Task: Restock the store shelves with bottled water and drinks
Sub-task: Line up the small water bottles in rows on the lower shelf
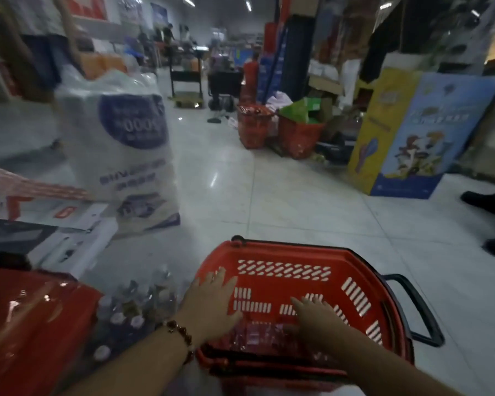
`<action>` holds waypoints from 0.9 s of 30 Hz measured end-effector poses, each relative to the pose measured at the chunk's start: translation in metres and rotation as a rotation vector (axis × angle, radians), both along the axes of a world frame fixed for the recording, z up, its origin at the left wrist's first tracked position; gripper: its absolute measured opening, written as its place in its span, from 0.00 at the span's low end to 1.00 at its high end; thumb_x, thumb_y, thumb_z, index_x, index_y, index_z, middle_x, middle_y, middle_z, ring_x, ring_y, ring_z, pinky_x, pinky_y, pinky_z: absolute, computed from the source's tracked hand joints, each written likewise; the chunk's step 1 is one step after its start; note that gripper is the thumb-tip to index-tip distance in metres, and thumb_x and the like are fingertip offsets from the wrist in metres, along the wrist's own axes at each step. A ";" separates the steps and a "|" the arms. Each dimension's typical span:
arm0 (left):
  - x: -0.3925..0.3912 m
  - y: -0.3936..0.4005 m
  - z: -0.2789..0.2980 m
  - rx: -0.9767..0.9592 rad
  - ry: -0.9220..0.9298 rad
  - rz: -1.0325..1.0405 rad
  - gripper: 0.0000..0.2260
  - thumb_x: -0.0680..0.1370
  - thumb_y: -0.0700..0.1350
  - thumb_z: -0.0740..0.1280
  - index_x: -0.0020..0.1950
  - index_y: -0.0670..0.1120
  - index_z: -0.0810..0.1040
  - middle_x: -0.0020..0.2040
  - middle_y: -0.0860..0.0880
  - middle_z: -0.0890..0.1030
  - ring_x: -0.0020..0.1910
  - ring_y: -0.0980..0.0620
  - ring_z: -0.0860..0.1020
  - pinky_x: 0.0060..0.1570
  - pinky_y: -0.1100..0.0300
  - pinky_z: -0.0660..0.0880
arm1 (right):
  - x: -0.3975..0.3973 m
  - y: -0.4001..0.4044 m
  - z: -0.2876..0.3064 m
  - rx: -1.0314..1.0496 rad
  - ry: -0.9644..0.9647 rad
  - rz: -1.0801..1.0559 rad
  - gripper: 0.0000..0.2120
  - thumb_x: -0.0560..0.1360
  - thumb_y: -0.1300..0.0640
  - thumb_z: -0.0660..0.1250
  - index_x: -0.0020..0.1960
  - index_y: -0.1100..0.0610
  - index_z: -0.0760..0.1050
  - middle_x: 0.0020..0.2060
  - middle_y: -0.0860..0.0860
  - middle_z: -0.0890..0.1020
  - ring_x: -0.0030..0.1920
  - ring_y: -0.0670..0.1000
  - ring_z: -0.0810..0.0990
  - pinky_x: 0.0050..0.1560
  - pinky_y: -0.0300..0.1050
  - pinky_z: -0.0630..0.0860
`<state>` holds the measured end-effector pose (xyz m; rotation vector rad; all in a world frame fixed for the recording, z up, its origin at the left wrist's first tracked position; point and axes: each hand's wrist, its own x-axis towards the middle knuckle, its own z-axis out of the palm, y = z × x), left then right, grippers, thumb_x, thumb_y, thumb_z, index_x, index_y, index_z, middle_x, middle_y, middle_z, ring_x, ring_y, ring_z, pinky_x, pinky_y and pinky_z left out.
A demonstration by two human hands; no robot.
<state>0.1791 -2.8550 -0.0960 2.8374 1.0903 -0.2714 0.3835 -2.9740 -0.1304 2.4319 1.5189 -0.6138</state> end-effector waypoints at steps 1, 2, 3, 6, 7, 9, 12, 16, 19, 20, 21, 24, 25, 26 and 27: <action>0.014 0.003 -0.017 -0.029 0.021 -0.019 0.35 0.79 0.64 0.59 0.81 0.52 0.50 0.82 0.44 0.51 0.80 0.43 0.53 0.77 0.46 0.52 | 0.011 -0.001 -0.012 -0.013 0.007 -0.015 0.38 0.80 0.36 0.57 0.81 0.53 0.51 0.79 0.56 0.59 0.79 0.61 0.56 0.78 0.58 0.53; 0.027 0.007 -0.034 -0.059 0.050 -0.034 0.36 0.79 0.63 0.59 0.82 0.52 0.49 0.82 0.44 0.50 0.80 0.42 0.52 0.78 0.46 0.51 | 0.020 0.000 -0.024 -0.025 0.013 -0.022 0.37 0.79 0.36 0.57 0.81 0.53 0.52 0.79 0.56 0.61 0.78 0.61 0.58 0.77 0.58 0.54; 0.039 0.011 -0.051 -0.086 0.079 -0.044 0.36 0.79 0.63 0.59 0.82 0.51 0.48 0.82 0.43 0.50 0.80 0.42 0.52 0.78 0.45 0.50 | 0.029 0.002 -0.037 -0.039 0.020 -0.026 0.37 0.79 0.36 0.58 0.81 0.54 0.54 0.78 0.56 0.62 0.77 0.61 0.59 0.77 0.58 0.56; 0.068 0.024 -0.098 -0.134 0.153 -0.063 0.37 0.80 0.60 0.60 0.82 0.48 0.46 0.82 0.43 0.48 0.80 0.41 0.51 0.78 0.44 0.49 | 0.049 0.012 -0.078 -0.099 0.042 -0.024 0.38 0.78 0.36 0.60 0.80 0.55 0.53 0.77 0.57 0.63 0.77 0.62 0.60 0.76 0.58 0.57; 0.076 0.028 -0.115 -0.146 0.179 -0.071 0.37 0.81 0.60 0.59 0.82 0.48 0.46 0.82 0.42 0.48 0.80 0.41 0.51 0.78 0.44 0.49 | 0.056 0.016 -0.093 -0.130 0.050 -0.026 0.39 0.79 0.37 0.60 0.81 0.55 0.51 0.78 0.58 0.61 0.78 0.62 0.57 0.76 0.59 0.55; 0.090 0.038 -0.148 -0.159 0.236 -0.092 0.36 0.81 0.59 0.59 0.82 0.47 0.46 0.82 0.42 0.48 0.80 0.41 0.52 0.77 0.44 0.50 | 0.069 0.026 -0.122 -0.194 0.069 -0.010 0.40 0.79 0.40 0.61 0.82 0.55 0.46 0.80 0.58 0.57 0.79 0.64 0.52 0.78 0.60 0.51; 0.103 0.050 -0.197 -0.154 0.351 -0.172 0.36 0.79 0.55 0.64 0.81 0.47 0.50 0.80 0.42 0.55 0.77 0.40 0.58 0.75 0.43 0.55 | 0.077 0.042 -0.159 -0.273 0.087 0.109 0.42 0.78 0.42 0.65 0.82 0.55 0.46 0.80 0.59 0.56 0.79 0.63 0.55 0.77 0.62 0.55; 0.112 0.062 -0.246 -0.128 0.536 -0.305 0.34 0.78 0.47 0.64 0.81 0.45 0.52 0.80 0.39 0.53 0.76 0.38 0.59 0.74 0.42 0.58 | 0.072 0.054 -0.211 -0.392 0.119 0.294 0.40 0.78 0.42 0.65 0.81 0.53 0.49 0.79 0.60 0.56 0.77 0.67 0.57 0.72 0.67 0.63; 0.116 0.063 -0.271 -0.093 0.658 -0.351 0.27 0.80 0.47 0.64 0.78 0.44 0.62 0.78 0.37 0.60 0.74 0.35 0.63 0.71 0.38 0.61 | 0.062 0.053 -0.240 -0.494 0.146 0.401 0.29 0.78 0.44 0.65 0.75 0.55 0.65 0.71 0.58 0.72 0.68 0.61 0.74 0.64 0.60 0.74; 0.118 0.060 -0.279 -0.060 0.706 -0.385 0.28 0.80 0.47 0.64 0.79 0.44 0.60 0.78 0.35 0.56 0.74 0.31 0.60 0.70 0.34 0.61 | 0.059 0.052 -0.246 -0.523 0.144 0.423 0.28 0.79 0.45 0.64 0.74 0.56 0.66 0.70 0.58 0.72 0.66 0.61 0.75 0.63 0.58 0.75; 0.119 0.055 -0.285 -0.029 0.759 -0.426 0.31 0.81 0.49 0.65 0.80 0.45 0.57 0.79 0.33 0.51 0.74 0.27 0.57 0.69 0.30 0.59 | 0.056 0.050 -0.252 -0.524 0.139 0.448 0.27 0.80 0.46 0.63 0.75 0.57 0.66 0.70 0.58 0.72 0.67 0.60 0.74 0.61 0.57 0.75; 0.120 0.043 -0.305 0.046 0.813 -0.494 0.32 0.79 0.57 0.66 0.79 0.49 0.59 0.79 0.32 0.51 0.73 0.24 0.55 0.67 0.26 0.57 | 0.052 0.045 -0.262 -0.441 0.088 0.493 0.23 0.83 0.48 0.60 0.74 0.58 0.65 0.68 0.59 0.73 0.65 0.60 0.75 0.57 0.54 0.74; 0.119 0.040 -0.308 0.085 0.804 -0.511 0.32 0.79 0.57 0.65 0.79 0.48 0.60 0.78 0.32 0.54 0.73 0.26 0.56 0.68 0.27 0.56 | 0.052 0.044 -0.263 -0.419 0.081 0.507 0.22 0.83 0.49 0.59 0.73 0.59 0.66 0.67 0.59 0.74 0.64 0.59 0.76 0.55 0.52 0.74; 0.118 0.039 -0.311 0.119 0.790 -0.522 0.30 0.80 0.57 0.64 0.79 0.47 0.62 0.77 0.33 0.58 0.73 0.27 0.58 0.68 0.28 0.56 | 0.051 0.045 -0.264 -0.409 0.080 0.520 0.21 0.83 0.49 0.60 0.71 0.60 0.67 0.65 0.59 0.76 0.62 0.58 0.77 0.53 0.51 0.75; 0.117 0.039 -0.312 0.163 0.774 -0.538 0.29 0.81 0.56 0.63 0.78 0.45 0.63 0.75 0.33 0.60 0.72 0.29 0.60 0.68 0.29 0.57 | 0.053 0.044 -0.268 -0.403 0.092 0.521 0.20 0.83 0.49 0.60 0.69 0.59 0.69 0.63 0.58 0.77 0.59 0.58 0.79 0.51 0.51 0.76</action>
